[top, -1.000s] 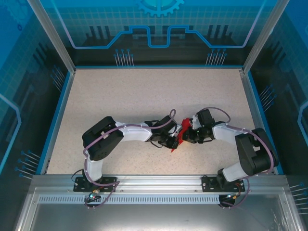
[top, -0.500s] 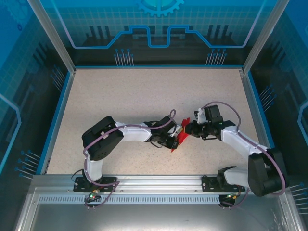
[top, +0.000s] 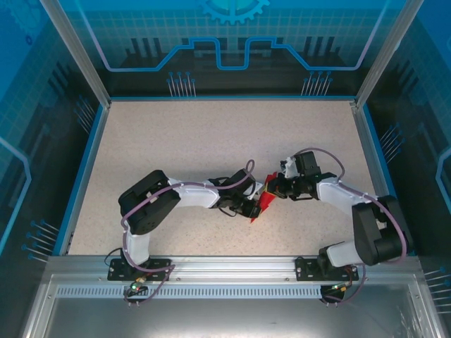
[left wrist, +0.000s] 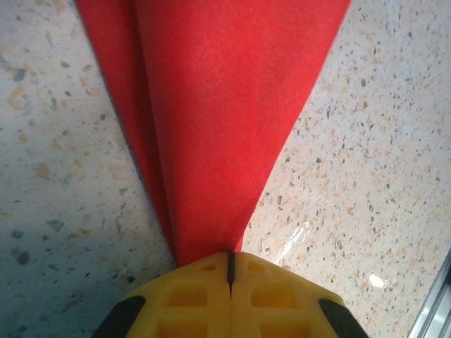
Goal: Fold a paper plane with a square sheet of paper (pick it up from the middle)
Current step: Fold the wing for the fifth time at the center of the table.
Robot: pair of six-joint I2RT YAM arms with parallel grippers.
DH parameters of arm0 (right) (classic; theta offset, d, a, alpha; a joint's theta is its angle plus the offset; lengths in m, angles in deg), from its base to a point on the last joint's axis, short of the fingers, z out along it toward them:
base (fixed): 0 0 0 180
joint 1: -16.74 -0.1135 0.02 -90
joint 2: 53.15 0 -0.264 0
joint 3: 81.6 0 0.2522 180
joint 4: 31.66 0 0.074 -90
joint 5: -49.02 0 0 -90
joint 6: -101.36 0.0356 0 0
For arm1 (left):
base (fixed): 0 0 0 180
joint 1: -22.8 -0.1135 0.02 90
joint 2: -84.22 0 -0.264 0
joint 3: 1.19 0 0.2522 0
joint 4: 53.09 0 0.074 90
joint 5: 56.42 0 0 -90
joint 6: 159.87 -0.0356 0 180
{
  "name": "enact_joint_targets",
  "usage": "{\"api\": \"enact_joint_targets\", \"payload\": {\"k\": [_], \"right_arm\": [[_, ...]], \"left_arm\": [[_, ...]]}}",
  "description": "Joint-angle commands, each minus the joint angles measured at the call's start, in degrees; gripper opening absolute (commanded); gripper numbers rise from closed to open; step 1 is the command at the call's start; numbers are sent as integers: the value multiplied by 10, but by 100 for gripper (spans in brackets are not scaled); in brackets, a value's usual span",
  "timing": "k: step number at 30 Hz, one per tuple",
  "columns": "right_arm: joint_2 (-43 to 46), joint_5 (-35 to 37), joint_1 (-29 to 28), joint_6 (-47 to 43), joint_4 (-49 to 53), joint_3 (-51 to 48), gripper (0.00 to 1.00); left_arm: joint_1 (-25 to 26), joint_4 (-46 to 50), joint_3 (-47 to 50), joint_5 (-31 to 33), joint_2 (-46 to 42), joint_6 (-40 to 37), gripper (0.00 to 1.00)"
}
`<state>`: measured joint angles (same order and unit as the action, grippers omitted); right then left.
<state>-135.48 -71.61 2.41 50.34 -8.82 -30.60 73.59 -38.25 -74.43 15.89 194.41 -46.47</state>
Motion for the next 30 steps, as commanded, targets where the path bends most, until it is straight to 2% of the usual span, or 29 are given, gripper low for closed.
{"api": "enact_joint_targets", "payload": {"k": [1,14,23,30], "right_arm": [[-46,-30,0,12,-66,1,6],[-151,-16,-2,-4,-143,-1,4],[-195,-4,-2,-13,-128,10,4],[-194,31,-5,-28,-83,8,4]], "left_arm": [[0,29,28,26,13,-21,0],[-4,37,34,17,10,-32,0],[-7,44,32,8,-2,-35,0],[-10,37,25,6,-49,-18,0]]}}
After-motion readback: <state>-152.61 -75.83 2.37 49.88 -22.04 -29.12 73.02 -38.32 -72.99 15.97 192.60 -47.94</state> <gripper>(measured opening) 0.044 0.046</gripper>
